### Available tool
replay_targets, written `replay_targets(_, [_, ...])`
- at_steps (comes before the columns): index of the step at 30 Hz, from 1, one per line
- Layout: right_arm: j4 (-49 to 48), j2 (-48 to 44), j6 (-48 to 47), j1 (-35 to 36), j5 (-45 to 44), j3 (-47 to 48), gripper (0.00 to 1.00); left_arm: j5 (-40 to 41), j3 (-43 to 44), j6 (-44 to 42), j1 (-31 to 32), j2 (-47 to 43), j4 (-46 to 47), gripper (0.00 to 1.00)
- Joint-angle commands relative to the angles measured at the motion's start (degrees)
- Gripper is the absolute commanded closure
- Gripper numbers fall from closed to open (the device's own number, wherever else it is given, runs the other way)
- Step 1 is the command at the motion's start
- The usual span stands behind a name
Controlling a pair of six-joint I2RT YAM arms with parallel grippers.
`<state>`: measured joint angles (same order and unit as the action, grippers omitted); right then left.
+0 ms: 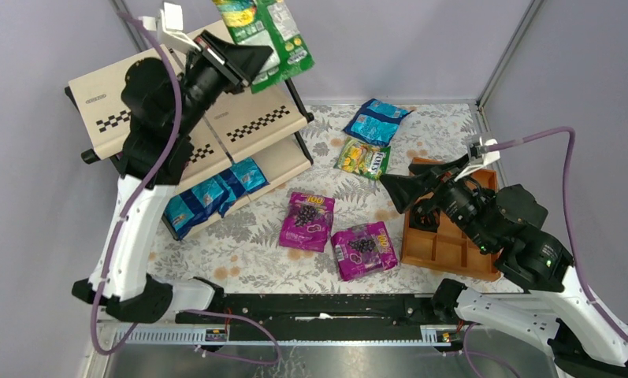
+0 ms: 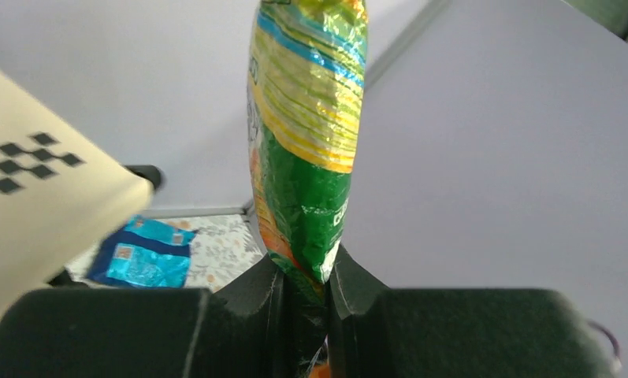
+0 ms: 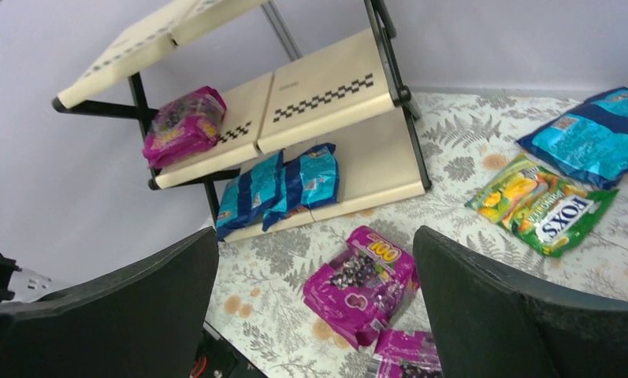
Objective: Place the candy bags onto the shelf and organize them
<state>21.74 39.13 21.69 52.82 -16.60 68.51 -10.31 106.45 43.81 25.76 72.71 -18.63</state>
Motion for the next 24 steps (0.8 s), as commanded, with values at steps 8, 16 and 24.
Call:
replay_targets(8, [3.3, -2.7, 0.8, -0.2, -3.0, -0.4, 0.0, -14.0, 6.8, 23.5, -22.8, 14.5, 10.7, 1.0])
replay_targets(16, [3.8, -4.1, 1.4, -0.2, -3.4, -0.7, 0.0, -22.4, 10.0, 31.0, -25.7, 20.8, 11.6, 1.0])
replay_targets(24, [2.6, -3.2, 1.2, -0.3, -2.6, -1.5, 0.0, -23.2, 2.9, 35.5, -27.3, 17.6, 15.2, 0.98])
